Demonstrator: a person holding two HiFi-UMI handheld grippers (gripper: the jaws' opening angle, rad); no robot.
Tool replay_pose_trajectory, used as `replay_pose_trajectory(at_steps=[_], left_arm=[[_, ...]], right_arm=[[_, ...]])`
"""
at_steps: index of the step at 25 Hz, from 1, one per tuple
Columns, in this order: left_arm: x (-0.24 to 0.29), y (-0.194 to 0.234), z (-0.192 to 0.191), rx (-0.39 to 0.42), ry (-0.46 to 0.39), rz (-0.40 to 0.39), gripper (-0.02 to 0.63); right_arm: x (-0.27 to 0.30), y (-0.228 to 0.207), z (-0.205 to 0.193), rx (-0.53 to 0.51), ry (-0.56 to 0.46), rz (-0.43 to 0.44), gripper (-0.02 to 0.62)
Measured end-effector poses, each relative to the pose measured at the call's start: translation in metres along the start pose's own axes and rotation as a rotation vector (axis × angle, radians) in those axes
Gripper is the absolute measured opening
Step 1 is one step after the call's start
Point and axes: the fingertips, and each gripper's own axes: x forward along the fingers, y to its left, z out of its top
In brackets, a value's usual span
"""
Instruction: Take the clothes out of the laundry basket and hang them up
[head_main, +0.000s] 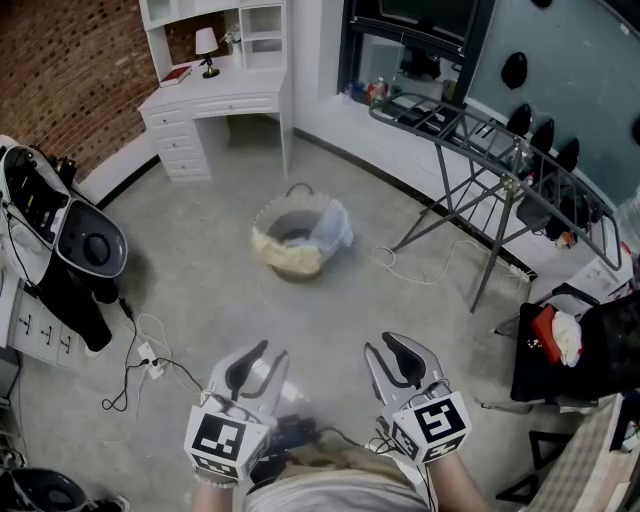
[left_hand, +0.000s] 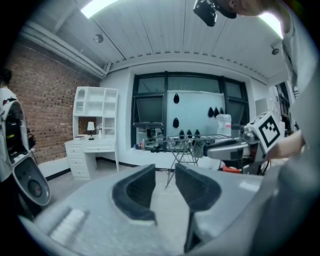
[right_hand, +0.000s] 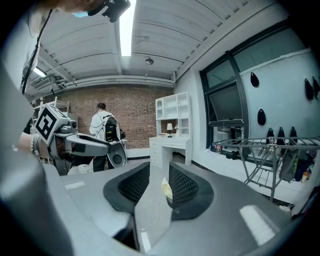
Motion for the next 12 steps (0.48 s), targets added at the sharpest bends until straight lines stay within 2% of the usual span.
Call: replay_pose_trajectory(at_steps=[5, 8, 12], left_arm=[[0.007, -0.009, 0.006, -0.014, -0.002, 0.038, 0.115], [0.012, -0.02, 0.006, -0.009, 0.021, 0.035, 0.115], [0.023, -0.032, 0.013, 0.004, -0.028, 0.037, 0.104]], right_arm=[[-0.01, -0.015, -0.001, 0.004, -0.005, 0.003, 0.109], [-0.02, -0.026, -0.004, 0.001, -0.015, -0.003, 0.109], [-0.029, -0.039, -0.011, -0.005, -0.023, -0.007, 0.109]])
